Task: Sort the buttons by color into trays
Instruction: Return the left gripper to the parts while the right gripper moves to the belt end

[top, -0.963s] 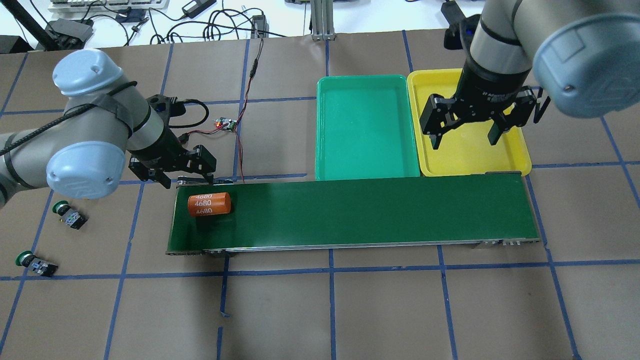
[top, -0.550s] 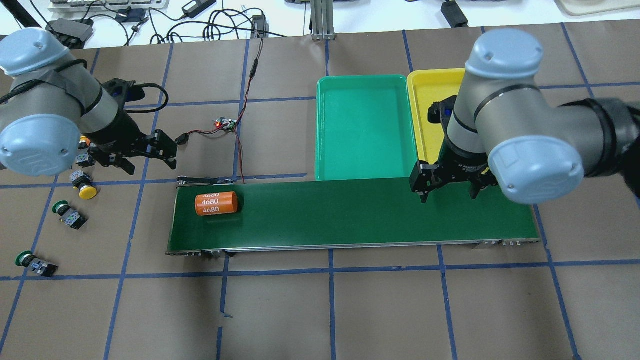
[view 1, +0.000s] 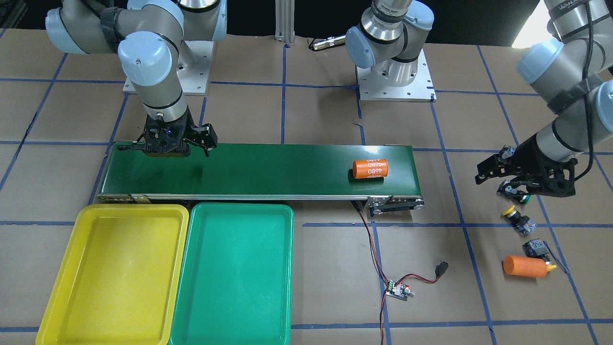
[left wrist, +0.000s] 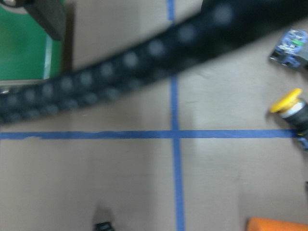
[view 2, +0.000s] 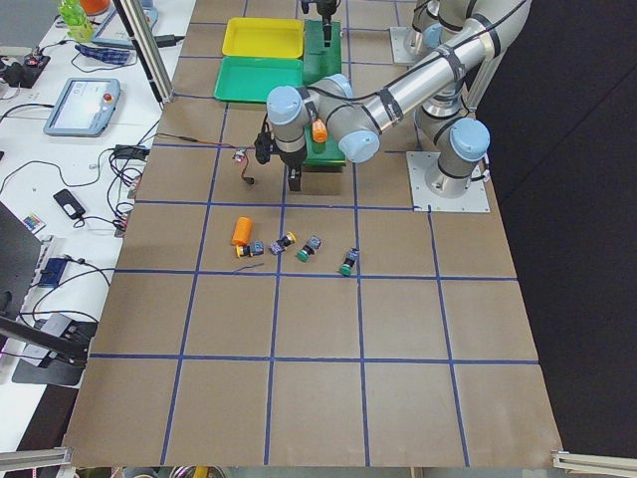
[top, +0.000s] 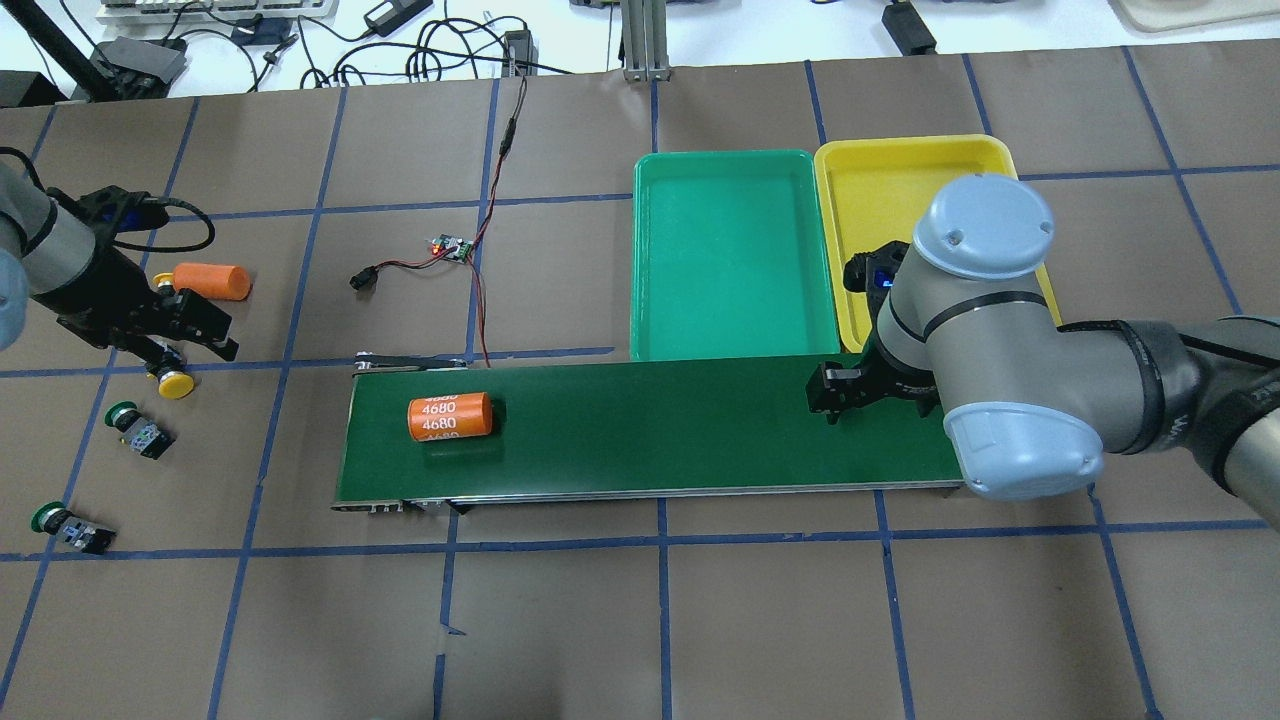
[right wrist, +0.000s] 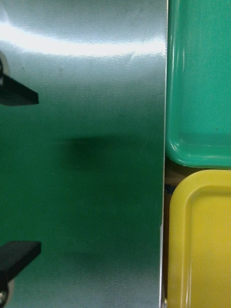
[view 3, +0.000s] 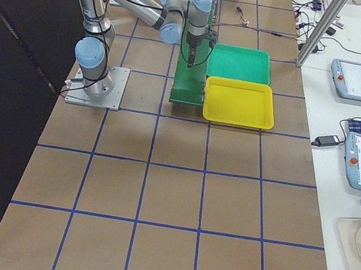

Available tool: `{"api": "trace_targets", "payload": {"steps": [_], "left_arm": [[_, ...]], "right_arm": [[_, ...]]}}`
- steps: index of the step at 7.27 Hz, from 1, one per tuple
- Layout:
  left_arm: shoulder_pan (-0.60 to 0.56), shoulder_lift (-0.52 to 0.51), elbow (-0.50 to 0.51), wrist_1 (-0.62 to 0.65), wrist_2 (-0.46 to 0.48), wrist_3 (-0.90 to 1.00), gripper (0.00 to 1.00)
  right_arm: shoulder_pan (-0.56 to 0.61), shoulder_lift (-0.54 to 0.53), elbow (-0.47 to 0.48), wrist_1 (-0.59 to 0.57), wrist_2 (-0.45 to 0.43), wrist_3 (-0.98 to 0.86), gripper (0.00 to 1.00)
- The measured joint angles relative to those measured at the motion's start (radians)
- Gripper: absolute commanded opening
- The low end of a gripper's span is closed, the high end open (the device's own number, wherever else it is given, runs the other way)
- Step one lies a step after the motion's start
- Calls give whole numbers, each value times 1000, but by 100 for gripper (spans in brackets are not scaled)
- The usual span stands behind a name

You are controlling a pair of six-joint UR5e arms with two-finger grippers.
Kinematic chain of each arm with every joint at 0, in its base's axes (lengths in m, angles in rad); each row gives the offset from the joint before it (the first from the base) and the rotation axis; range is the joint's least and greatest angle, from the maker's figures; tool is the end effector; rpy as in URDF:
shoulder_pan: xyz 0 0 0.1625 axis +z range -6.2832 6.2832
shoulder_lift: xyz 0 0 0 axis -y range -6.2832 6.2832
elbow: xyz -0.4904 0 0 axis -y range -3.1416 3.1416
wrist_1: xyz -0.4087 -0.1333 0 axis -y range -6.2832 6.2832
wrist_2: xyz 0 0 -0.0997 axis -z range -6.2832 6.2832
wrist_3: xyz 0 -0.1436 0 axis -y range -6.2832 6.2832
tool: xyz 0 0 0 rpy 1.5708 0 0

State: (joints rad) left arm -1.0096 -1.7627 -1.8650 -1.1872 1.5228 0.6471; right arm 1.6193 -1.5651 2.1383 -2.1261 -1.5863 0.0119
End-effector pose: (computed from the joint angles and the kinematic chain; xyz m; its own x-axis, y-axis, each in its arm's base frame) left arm 0.1684 -0.5313 0.3001 -0.9918 0.0803 0.0998 0.0859 0.9949 0.0529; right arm 0.1524 -0.4364 0.2859 -0.9992 -0.0369 0.0157 -0.0366 0.9992 0.0177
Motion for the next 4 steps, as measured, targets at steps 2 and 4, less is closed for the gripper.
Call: {"api": "trace_targets", "payload": {"steps": [2,4], "left_arm": [[79,-62,-4,81,22,198,100],[139,-130,3,169,27,369,100]], "right_arm": [[0,3,-3,-9,-1,2,100],[1,6,-7,-12,3,5,100]]}}
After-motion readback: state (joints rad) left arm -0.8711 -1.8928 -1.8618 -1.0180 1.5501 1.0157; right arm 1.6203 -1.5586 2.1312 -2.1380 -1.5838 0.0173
